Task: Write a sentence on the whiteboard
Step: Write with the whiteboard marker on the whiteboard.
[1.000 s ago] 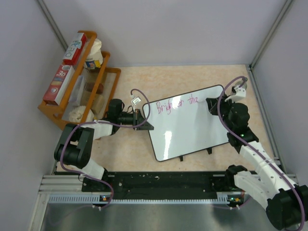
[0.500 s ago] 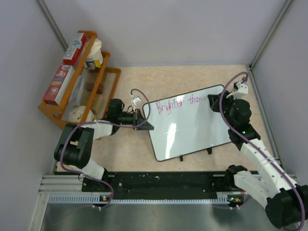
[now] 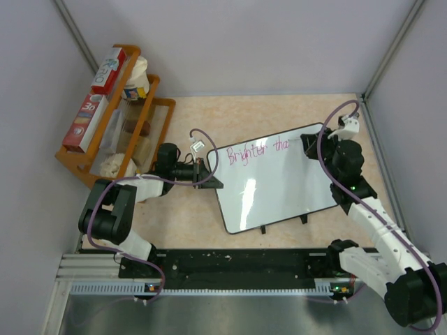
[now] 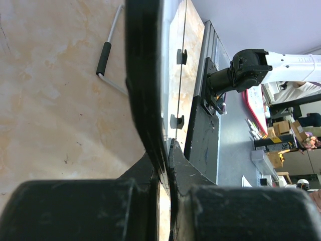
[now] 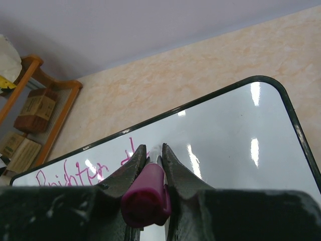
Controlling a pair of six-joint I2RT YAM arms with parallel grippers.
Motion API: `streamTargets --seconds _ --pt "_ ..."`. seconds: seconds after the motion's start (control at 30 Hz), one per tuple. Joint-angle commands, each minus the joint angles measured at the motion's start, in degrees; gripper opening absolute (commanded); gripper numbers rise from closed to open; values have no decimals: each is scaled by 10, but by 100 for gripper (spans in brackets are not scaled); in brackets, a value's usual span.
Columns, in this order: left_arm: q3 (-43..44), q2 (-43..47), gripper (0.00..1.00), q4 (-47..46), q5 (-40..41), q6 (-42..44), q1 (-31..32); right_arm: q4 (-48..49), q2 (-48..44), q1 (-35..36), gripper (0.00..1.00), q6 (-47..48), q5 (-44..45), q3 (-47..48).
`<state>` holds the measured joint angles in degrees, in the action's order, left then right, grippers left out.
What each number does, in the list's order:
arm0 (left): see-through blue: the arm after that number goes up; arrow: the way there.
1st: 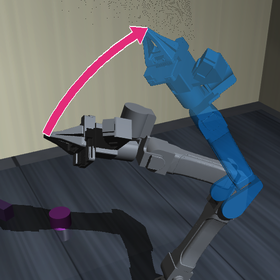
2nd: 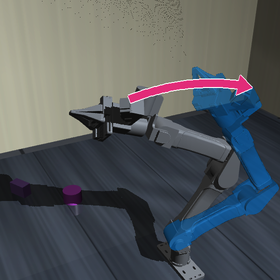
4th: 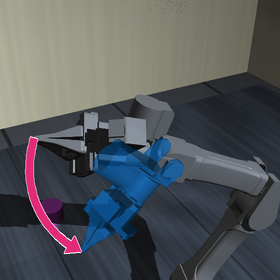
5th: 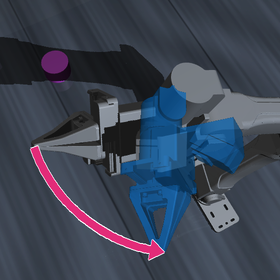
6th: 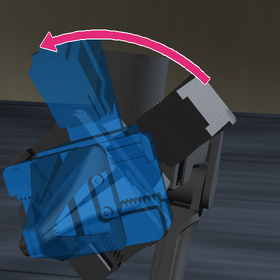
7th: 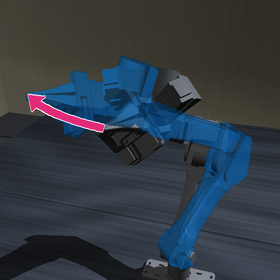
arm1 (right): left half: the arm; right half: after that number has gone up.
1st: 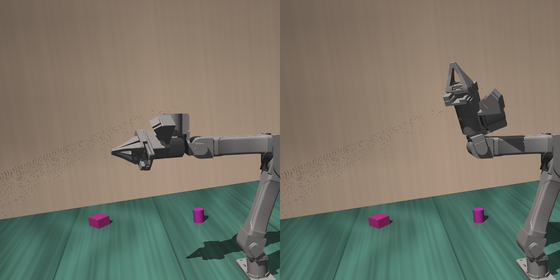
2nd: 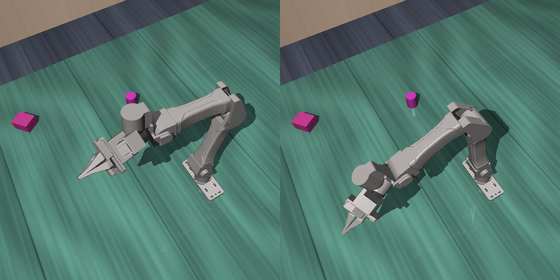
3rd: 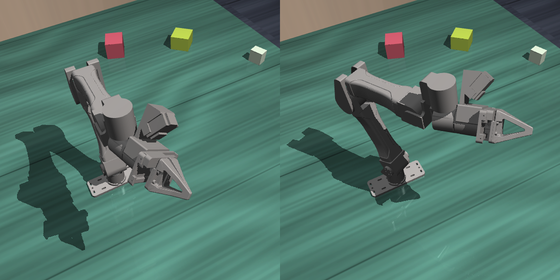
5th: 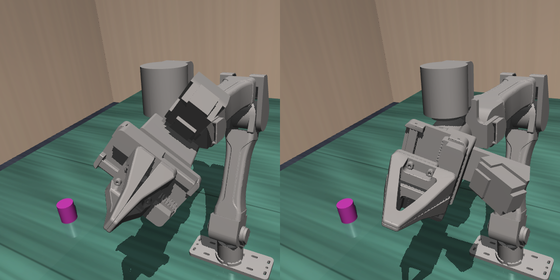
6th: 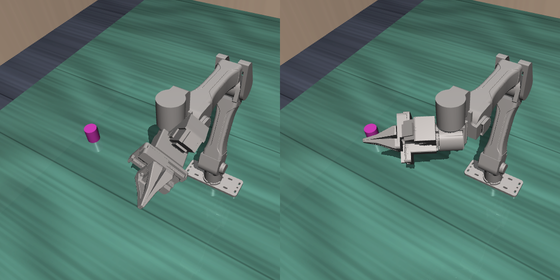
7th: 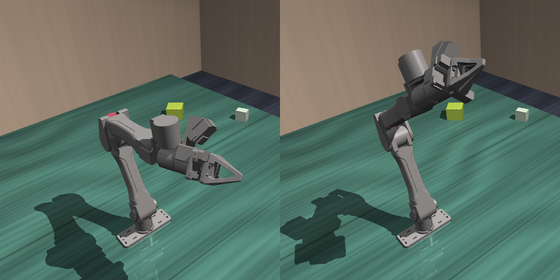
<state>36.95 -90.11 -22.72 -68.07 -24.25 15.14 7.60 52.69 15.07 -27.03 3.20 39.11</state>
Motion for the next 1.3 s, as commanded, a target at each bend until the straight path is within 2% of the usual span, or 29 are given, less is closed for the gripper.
streamTargets --seconds 0.0,0.6,1.27 --pt "-19 -8 0 3 51 114 16 12 -8 -7 0 6 3 -2" --pt "-19 -9 0 3 51 113 16 -3 -43 -7 0 -1 -3 -56" --pt "-19 -9 0 1 50 112 16 36 11 -11 0 10 25 0"
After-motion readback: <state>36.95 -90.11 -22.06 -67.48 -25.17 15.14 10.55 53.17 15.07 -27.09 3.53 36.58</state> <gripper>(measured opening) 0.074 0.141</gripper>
